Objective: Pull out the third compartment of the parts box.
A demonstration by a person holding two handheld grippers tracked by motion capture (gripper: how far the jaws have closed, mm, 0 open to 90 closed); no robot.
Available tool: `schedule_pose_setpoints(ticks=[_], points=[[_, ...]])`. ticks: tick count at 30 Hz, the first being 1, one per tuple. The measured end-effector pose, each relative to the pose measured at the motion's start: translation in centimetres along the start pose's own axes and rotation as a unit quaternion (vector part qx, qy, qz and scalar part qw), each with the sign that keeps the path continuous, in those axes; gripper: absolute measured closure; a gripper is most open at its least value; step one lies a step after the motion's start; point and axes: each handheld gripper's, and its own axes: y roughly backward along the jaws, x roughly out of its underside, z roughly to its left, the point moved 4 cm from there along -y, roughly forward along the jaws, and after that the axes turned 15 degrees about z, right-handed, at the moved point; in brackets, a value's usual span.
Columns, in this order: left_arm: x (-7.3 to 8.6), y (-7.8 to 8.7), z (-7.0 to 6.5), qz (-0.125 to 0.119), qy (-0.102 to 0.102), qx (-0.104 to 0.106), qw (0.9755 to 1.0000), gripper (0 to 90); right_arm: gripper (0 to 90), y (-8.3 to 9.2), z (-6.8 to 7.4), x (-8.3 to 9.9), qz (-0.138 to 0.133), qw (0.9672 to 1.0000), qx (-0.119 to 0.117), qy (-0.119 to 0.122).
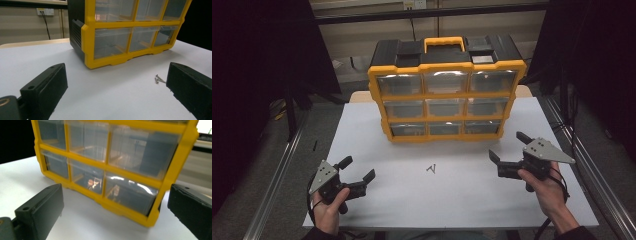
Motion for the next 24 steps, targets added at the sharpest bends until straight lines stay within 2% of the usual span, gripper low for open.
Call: schedule_pose_setpoints(ticks=[11, 24], points=[[0.0, 0.0, 0.0, 0.005, -0.009, -0.005, 0.9999, 3.4, 0.0, -0.9, 0.4, -2.9, -0.017, 0.9993, -0.001, 0.033], [0.0, 0.0, 0.0, 0.005, -0.007, -0.003, 1.0, 3.4, 0.0, -1.5, 0.4, -6.9, -0.037, 0.9972, 0.02, 0.062]])
